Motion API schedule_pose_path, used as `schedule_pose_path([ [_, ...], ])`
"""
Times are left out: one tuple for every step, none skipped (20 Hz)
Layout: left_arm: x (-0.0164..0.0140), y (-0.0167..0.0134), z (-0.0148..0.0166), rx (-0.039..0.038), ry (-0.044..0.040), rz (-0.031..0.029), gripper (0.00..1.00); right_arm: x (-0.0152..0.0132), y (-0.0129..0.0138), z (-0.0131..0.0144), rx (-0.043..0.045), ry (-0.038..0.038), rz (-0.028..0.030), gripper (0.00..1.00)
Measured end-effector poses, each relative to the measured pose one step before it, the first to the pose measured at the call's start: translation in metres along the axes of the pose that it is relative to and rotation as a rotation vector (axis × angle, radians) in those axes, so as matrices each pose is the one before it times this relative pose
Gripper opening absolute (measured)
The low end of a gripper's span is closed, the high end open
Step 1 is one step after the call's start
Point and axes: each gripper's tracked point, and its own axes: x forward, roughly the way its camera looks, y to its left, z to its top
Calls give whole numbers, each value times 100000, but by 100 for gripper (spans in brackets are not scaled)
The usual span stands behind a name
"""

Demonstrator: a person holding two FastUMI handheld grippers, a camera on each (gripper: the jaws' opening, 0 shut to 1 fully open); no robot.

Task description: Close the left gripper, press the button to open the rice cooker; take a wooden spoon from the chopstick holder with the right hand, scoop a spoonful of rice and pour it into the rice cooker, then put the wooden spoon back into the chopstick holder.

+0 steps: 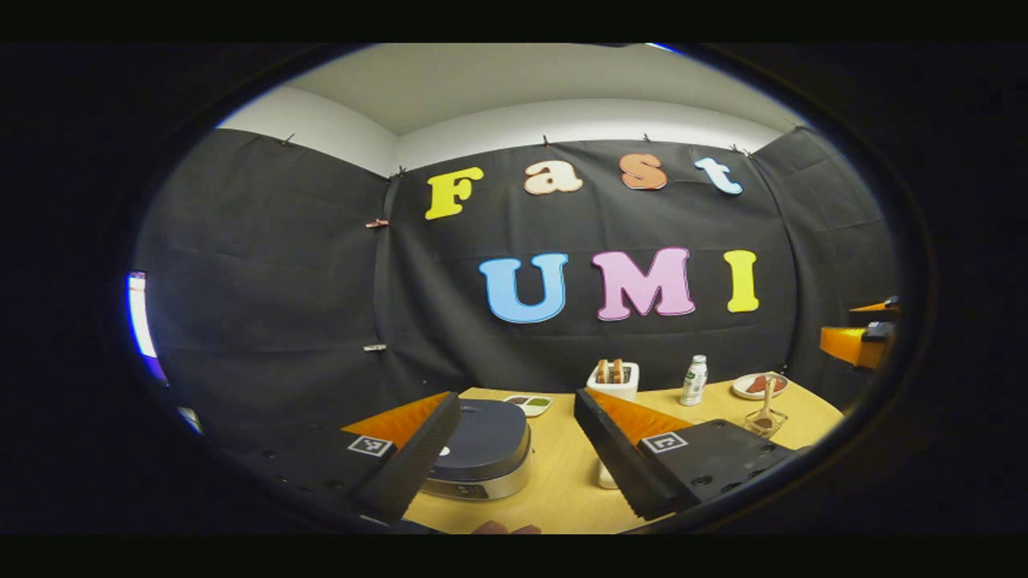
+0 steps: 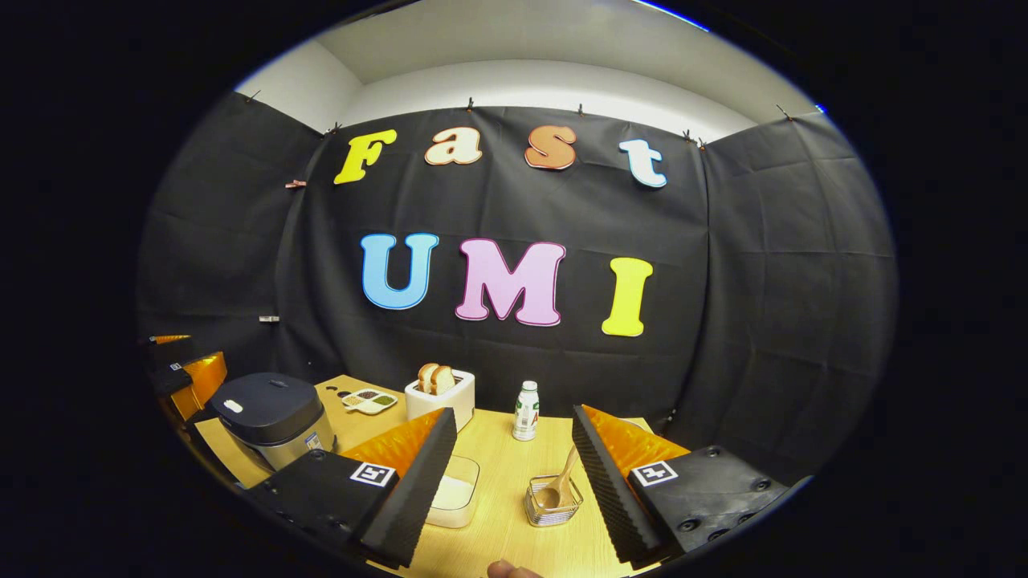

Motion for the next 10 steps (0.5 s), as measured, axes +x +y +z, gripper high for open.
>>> schedule_pose_path([
  [58,24,-161,132,196,-36,96,19,-30,-101,172,118,-35,91],
  [87,147,92,-15,-53,250,96,4,-31,-114,-3,200,-20,91],
  [57,116,15,24,-8,192,96,-54,8,-19,-101,108,10,91],
  [66,128,85,72,-176,286,96,-12,-36,59,48,-40,-97,91],
  [56,89,13,8,-389,216,96,40,-45,-12,86,58,-87,91],
  [86,243,124,-95,-306,587,96,-30,29,29,35,-65,-28,91],
  [114,384,-98,242,-15,842,96,79,16,-49,-93,46,-90,91],
  [59,359,-75,-29,307,824,96,-21,15,2,-4,81,-86,91],
  [131,157,-189,-245,329,479,97,26,83,-12,125,132,25,91],
  [142,244,-48,-163,308,508,97,19,3,-2,-11,66,18,91],
])
